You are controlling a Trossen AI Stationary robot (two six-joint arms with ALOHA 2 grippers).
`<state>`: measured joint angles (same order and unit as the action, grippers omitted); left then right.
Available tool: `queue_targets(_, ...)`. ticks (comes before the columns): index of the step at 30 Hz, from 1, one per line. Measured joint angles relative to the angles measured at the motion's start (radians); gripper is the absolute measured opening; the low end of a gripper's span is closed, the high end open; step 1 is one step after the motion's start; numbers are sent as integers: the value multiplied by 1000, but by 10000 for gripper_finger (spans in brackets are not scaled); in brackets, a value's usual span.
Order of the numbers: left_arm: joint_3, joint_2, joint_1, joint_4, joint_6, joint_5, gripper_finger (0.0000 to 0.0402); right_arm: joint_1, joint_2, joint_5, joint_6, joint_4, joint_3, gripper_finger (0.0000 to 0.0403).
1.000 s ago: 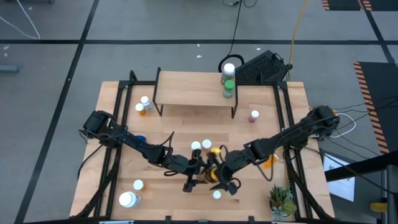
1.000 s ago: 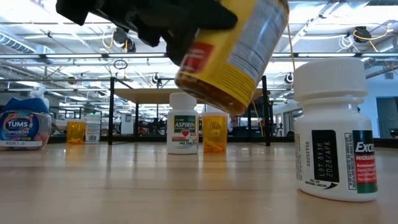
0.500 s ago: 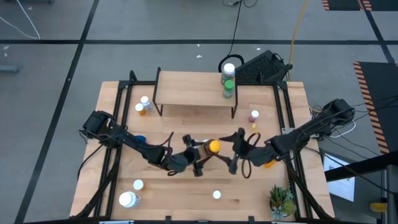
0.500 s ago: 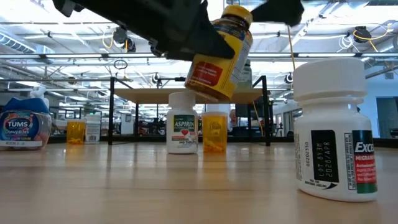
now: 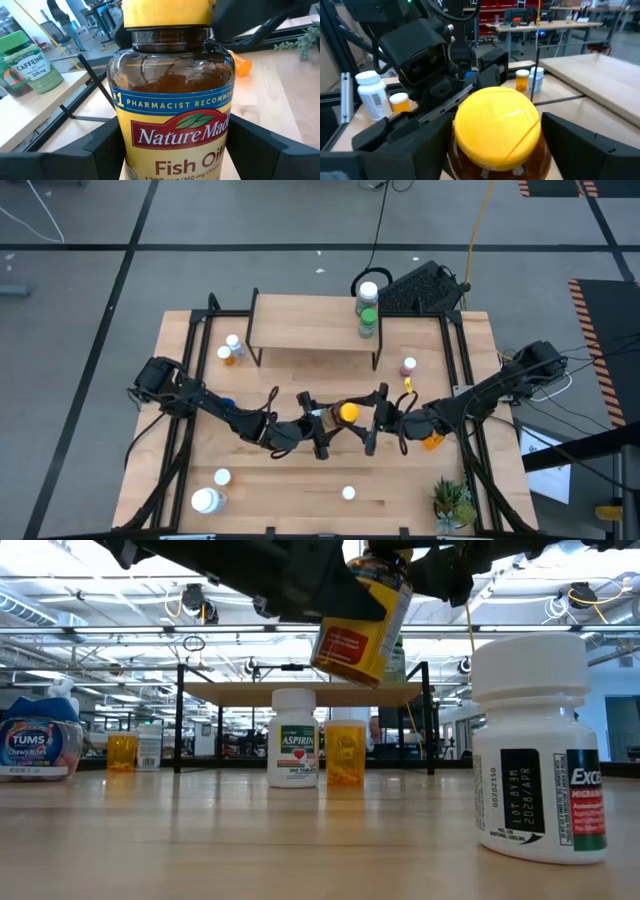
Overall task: Pick and place medicine bottles onto shelf by color
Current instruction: Put the yellow pill bottle on the shelf
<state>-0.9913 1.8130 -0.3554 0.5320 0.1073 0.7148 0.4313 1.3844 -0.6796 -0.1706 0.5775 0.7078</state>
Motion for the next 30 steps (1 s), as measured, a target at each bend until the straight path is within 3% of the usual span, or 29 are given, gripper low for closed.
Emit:
queue_targets(6,0,0,12,0,-12,-16,289,-14,-1,-1,16,2,0,209)
queue_targets(12,0,0,31,9,-54,-27,307,-51,-24,37,58,-44,22,207)
queue_targets(15,0,-20,40,-5,-62,-20,336,-89,-70,103,63,-202,82,207)
queue_targets(20,-1,-106,54,-132,-64,-4,387,-177,-157,137,95,-617,258,207)
queue_targets(24,2,-193,74,-249,-60,3,397,-313,-188,265,102,-901,422,207)
queue_targets(30,-1,-285,121,-352,-64,-10,395,-516,-184,449,148,-1009,515,207)
